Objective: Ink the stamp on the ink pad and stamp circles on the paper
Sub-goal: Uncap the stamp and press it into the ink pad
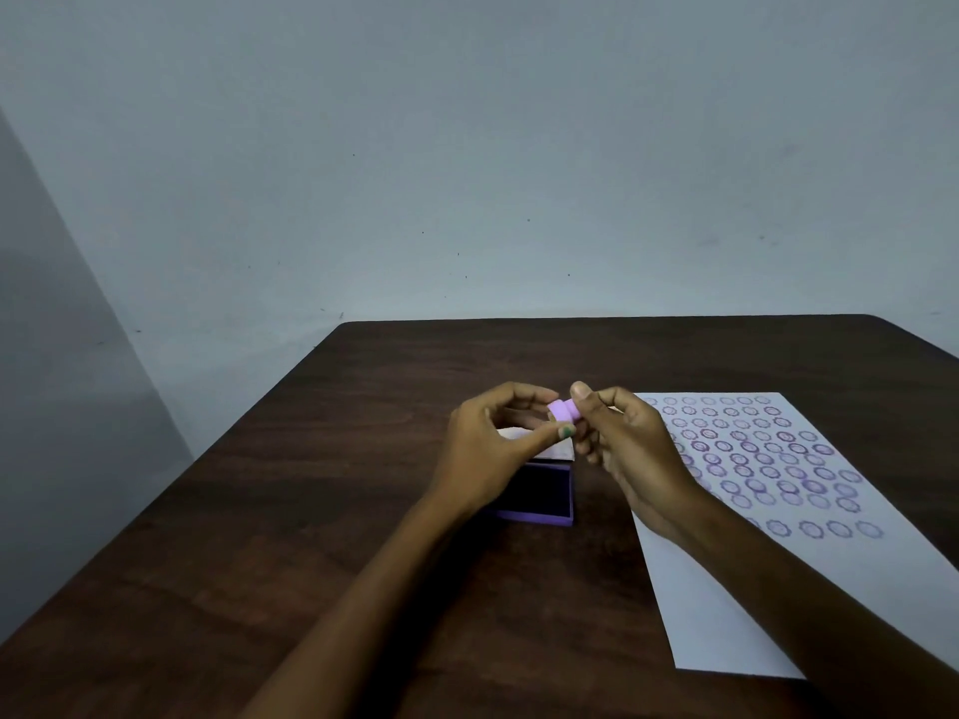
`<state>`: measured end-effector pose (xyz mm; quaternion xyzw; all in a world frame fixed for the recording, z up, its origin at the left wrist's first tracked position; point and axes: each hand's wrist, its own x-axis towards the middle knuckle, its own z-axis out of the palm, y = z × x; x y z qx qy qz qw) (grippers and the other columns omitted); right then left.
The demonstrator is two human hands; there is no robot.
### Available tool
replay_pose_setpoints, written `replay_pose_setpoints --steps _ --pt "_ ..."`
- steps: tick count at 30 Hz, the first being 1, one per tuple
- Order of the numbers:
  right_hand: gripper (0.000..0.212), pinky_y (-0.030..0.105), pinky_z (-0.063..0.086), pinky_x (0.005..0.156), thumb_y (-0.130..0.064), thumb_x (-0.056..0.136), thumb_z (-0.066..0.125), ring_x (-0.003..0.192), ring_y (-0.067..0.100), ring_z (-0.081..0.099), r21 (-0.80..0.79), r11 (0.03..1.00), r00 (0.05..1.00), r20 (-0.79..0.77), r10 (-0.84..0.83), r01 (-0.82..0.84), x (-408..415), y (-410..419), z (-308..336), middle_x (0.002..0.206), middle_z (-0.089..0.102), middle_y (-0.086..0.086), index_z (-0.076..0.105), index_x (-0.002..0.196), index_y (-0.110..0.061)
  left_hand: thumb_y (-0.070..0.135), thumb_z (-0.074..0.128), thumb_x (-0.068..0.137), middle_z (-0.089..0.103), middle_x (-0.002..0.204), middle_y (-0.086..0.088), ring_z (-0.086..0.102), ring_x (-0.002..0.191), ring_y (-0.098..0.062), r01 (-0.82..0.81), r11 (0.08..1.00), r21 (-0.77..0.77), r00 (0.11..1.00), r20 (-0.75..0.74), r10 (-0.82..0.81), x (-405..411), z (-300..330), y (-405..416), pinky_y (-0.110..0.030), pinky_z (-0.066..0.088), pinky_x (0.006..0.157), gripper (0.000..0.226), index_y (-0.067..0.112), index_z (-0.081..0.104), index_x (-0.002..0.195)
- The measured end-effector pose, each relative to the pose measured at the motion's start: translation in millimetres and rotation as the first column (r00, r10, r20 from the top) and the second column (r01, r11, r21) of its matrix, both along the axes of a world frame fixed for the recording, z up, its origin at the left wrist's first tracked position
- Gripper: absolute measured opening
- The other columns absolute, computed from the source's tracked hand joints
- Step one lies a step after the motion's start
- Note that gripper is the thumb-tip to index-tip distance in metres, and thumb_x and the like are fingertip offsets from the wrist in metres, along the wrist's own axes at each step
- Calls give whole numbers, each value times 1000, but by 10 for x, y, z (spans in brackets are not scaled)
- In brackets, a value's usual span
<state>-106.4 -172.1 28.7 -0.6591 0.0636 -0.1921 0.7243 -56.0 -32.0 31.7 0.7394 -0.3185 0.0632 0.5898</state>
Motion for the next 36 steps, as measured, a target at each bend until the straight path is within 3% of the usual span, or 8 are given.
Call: replay_pose_setpoints --steps 3,7,12,19,24,27,31,36 --pt "21 20 39 49 -28 85 60 50 9 48 155 987 1000 -5 30 -29 -1 17 12 60 56 4 58 75 -10 12 81 70 75 87 0 72 82 -16 1 997 -74 999 -54 -5 -8 1 -27 -29 58 79 25 18 73 93" --pt "17 19 43 51 -24 84 61 54 10 51 232 971 999 11 52 -53 -8 20 30 60 59 3 60 77 -9 4 79 70 75 86 2 72 85 -13 29 988 -154 987 -149 -52 -3 36 -35 -22 56 78 28 17 73 94" --pt "9 17 49 55 -15 85 59 58 11 55 206 976 997 64 50 -63 -13 21 39 66 63 6 63 83 -7 1 77 71 74 74 13 71 79 -4 24 972 -235 970 -228 -79 5 48 -58 -14 53 72 27 14 73 94" --pt "13 22 50 63 -7 84 61 72 10 66 80 997 992 126 6 -17 -7 -17 23 87 70 3 64 96 -12 8 72 78 76 83 0 73 77 -13 -24 963 -268 952 -301 -60 10 32 -46 -17 54 69 19 9 73 97" --pt "18 12 48 53 -13 85 61 69 11 62 51 957 953 89 -290 287 11 -163 54 94 68 6 63 103 -10 22 72 81 74 91 8 70 81 -5 -48 999 3 995 -91 48 -3 8 -45 -18 55 76 15 25 73 95" --pt "19 15 47 56 -16 85 62 70 9 62 17 905 902 71 -426 426 29 -311 57 97 69 6 63 103 -12 32 71 81 71 94 11 66 81 -3 -61 977 204 997 58 51 -5 -10 -154 -18 52 74 17 26 75 97" --pt "20 23 48 65 -16 85 61 74 11 62 1 859 858 41 -512 512 48 -449 50 101 69 7 61 105 -13 34 67 84 68 100 8 60 90 -6 -39 878 477 978 197 -64 -18 32 -324 -25 48 78 20 28 73 103" --pt "14 25 48 65 -15 84 62 70 9 62 -3 861 860 34 -509 509 41 -489 37 97 69 6 62 98 -16 42 64 84 70 105 3 59 99 -19 -156 736 658 938 332 -98 42 45 -521 -36 46 86 31 24 70 108"
